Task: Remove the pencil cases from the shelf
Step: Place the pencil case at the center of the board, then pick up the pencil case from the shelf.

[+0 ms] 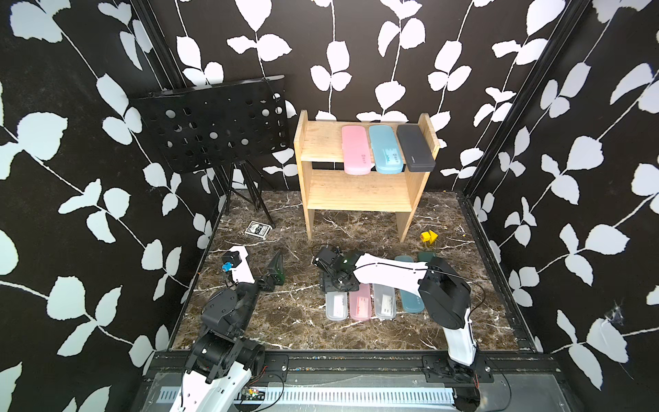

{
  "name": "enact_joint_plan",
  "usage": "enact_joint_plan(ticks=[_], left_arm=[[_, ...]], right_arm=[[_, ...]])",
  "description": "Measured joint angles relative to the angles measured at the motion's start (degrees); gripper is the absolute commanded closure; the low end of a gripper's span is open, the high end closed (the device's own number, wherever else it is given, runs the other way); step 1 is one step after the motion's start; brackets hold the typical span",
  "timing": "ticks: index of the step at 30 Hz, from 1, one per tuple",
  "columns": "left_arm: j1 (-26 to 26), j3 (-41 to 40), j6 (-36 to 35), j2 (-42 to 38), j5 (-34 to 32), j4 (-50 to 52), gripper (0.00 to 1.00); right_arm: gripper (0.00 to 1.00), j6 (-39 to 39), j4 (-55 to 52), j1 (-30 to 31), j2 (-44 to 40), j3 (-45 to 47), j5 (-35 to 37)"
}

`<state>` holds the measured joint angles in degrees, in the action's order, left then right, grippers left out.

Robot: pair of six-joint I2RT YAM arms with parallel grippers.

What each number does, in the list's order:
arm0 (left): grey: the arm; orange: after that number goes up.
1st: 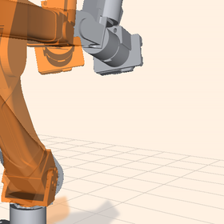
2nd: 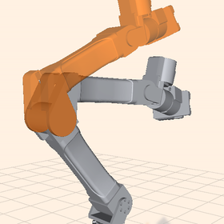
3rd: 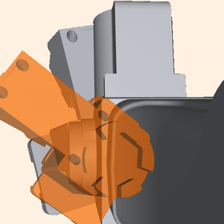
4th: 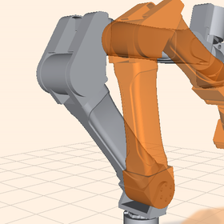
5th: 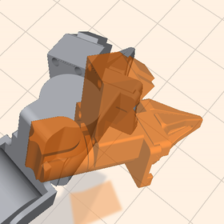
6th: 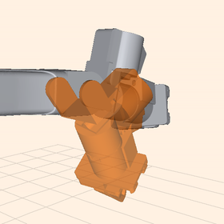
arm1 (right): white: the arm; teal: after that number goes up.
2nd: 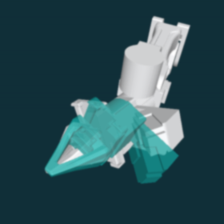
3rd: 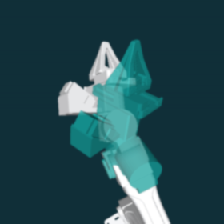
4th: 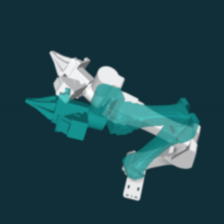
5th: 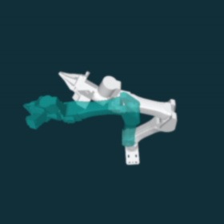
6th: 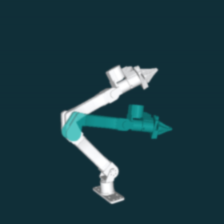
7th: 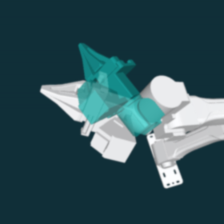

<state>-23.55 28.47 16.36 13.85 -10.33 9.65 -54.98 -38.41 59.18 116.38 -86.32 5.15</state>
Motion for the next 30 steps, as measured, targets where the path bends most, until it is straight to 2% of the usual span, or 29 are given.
enact_joint_plan(ticks=[9,14,19,23,30], left_arm=[[0.0,1.16,2.19,2.19,1.25,-0.13,0.01],[0.0,5.31,8.63,7.67,5.33,-2.25,0.01],[-0.04,12.55,19.69,19.5,12.87,-8.61,0.01],[-0.28,19.28,28.76,30.91,18.93,-14.91,0.01],[-0.81,38.64,38.49,50.8,26.05,-16.68,0.01]], right_arm=[[0.04,0.35,0.46,-0.04,-0.9,0.02,0.57],[0.0,2.36,1.9,0.02,-10.78,0.92,3.93],[0.0,4.2,2.51,-1.68,-27.32,2.84,7.72],[0.01,4.48,1.84,-6.56,-38.4,8.94,10.32],[0.01,4.44,-3.17,-12.92,-46.07,18.95,11.13]])
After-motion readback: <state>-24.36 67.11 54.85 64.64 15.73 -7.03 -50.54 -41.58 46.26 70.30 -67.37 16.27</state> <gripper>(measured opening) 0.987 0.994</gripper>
